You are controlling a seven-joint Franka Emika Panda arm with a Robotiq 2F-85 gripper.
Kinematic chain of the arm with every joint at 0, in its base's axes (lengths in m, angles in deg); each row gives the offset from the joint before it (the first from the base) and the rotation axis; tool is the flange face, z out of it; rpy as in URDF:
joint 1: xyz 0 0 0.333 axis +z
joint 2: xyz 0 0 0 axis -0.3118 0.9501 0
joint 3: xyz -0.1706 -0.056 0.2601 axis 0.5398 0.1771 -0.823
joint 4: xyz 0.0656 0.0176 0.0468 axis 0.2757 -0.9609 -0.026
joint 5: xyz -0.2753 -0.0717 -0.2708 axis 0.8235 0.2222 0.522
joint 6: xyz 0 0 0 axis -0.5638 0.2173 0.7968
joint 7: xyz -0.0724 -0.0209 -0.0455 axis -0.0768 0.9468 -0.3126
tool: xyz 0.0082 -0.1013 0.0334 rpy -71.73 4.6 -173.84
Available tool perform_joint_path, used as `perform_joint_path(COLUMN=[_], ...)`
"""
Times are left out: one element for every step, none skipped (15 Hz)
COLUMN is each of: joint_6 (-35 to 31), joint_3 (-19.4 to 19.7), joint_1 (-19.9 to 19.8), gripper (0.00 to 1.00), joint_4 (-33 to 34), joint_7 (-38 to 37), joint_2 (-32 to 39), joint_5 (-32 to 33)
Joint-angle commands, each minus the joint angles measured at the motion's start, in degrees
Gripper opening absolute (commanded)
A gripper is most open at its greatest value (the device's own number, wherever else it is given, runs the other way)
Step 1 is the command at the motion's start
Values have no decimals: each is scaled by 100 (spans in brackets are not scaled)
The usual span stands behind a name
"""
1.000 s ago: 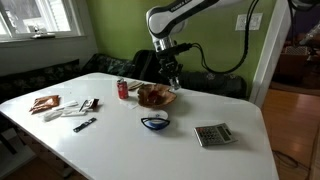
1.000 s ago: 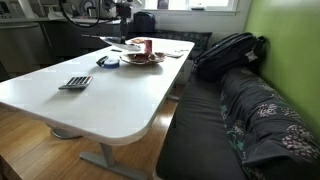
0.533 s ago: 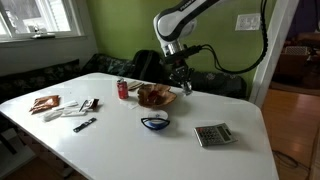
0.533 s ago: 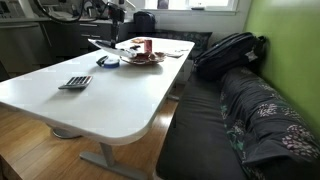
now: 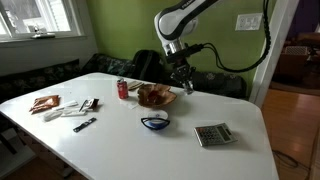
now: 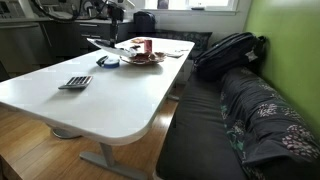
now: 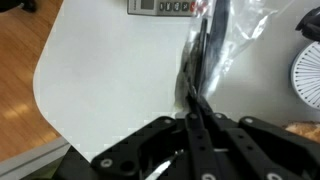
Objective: Pick up the black cutlery in the clear plastic from the brown bowl and place them on the bottom right side of the table
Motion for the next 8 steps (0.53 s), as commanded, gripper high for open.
perform_joint_path(joint_6=[120,20,-155,-294,-341,-339,-324,-396], joint_3=[166,245,330,411,483,532,566,574], joint_1=[-6,-26,-91,-152,-241,-322,-422,-552], gripper=[1,1,1,1,1,1,1,1], joint_4=[-313,-570,-947,-1225,-1483,-1719,-1983,-2253], joint_7=[80,38,-24,-115,-210,-260,-266,-277], joint_2=[-288,-494,-780,-973,-1149,-1285,-1378,-1498], joint_5=[576,784,936,1057,1110,1167,1206,1140])
